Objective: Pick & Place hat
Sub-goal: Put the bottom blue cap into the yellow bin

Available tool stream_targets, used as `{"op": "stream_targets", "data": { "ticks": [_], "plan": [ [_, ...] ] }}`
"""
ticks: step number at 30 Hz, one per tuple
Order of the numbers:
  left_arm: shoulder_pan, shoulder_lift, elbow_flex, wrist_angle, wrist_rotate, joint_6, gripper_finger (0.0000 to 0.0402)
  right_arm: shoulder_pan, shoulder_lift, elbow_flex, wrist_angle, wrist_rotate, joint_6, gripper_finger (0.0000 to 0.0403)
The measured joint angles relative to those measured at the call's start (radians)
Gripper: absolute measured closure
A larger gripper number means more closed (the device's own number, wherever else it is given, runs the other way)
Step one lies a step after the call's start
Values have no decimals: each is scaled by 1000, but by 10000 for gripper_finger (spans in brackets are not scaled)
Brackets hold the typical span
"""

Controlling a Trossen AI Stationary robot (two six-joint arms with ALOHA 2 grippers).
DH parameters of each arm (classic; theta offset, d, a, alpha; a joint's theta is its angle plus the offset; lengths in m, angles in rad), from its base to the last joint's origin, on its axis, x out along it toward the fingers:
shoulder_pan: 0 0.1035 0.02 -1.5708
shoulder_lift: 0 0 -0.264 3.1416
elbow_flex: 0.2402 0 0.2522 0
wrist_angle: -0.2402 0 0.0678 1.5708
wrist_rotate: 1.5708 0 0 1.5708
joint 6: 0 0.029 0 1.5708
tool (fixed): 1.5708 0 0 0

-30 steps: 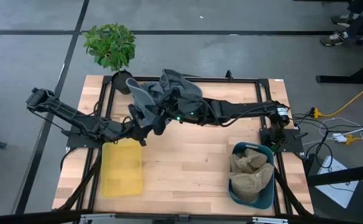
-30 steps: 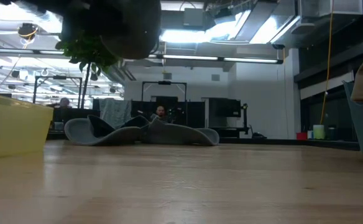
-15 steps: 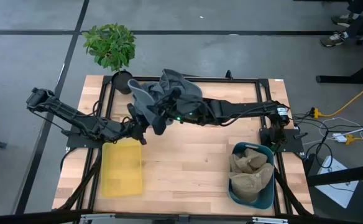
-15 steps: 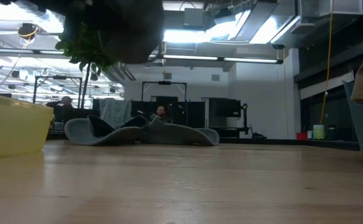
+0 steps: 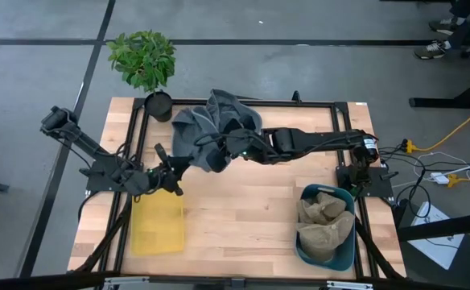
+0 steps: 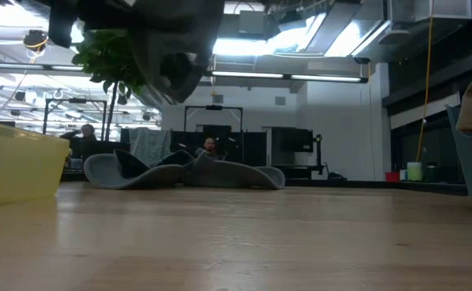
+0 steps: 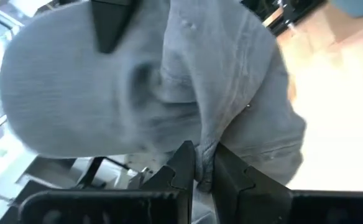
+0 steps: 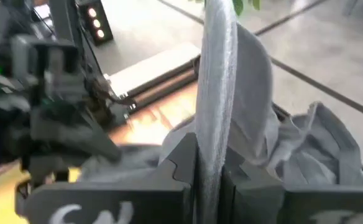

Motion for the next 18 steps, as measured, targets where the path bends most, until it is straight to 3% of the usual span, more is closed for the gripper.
{"op": "stream_targets", "data": {
  "ticks": [9,18],
  "plan": [
    [-87,0,0,-48,-173,-21,378,7,0,0,-117,-33,-31,363],
    [-112,0,0,-48,-209,-55,378,5,0,0,-175,-95,-54,245]
  ]
}}
